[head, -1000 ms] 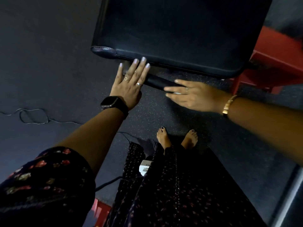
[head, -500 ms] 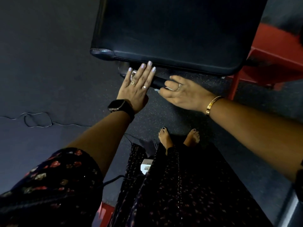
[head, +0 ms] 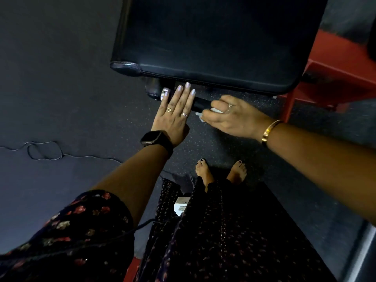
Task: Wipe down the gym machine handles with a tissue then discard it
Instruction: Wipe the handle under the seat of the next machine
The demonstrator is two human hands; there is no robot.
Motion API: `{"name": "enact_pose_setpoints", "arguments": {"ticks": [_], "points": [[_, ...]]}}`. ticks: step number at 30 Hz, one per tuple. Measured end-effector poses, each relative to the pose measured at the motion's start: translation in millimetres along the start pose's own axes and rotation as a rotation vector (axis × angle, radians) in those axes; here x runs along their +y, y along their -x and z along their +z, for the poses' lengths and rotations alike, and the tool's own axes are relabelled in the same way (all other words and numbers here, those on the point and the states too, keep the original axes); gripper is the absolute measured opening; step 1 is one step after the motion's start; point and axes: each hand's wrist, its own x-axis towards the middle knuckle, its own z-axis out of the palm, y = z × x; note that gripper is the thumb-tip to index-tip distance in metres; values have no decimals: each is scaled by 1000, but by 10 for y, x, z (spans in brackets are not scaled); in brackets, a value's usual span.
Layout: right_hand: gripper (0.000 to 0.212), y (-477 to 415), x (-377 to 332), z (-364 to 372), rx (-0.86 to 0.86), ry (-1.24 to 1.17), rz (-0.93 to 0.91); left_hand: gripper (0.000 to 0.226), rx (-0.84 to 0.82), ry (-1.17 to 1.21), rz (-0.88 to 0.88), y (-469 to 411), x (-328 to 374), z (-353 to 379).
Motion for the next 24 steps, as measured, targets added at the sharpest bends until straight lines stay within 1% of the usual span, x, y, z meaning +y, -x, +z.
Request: {"name": "enact_pose_setpoints", "arguments": {"ticks": [3,6,9,12,16,17,19,20,22,24], "points": [[43,-143,-52,-68,23,-116,84,96,-6,6,16,-8,-16,-20],[37,52,-64,-99,28,-235,128,99,-1,8,31,-11,-42,-24],[32,313,-4,-128,0,-294,138,97,-11,3,35,-10,-49,-44],[28,371,74,-164,-48,-274,153,93,-29,5,27,-11,-15,-52],[24,23,14,-155,0,-197,161,92,-49,4,4,-15,7,-48],[26,-83,-14,-135,15,-200,161,91,-54,1,2,-17,8,-52],[38,-217,-62,-123,9,-206,167,88,-65,-18,-1,-23,6,-65],[39,-216,-81,-107,-5,-202,169,89,-70,-19,-3,-25,2,-68],[37,-67,-100,-72,-32,-206,155,95,-84,5,-9,-24,0,-75],[43,184,-85,-65,-74,-193,133,98,-93,22,-10,-24,-6,-82]]}}
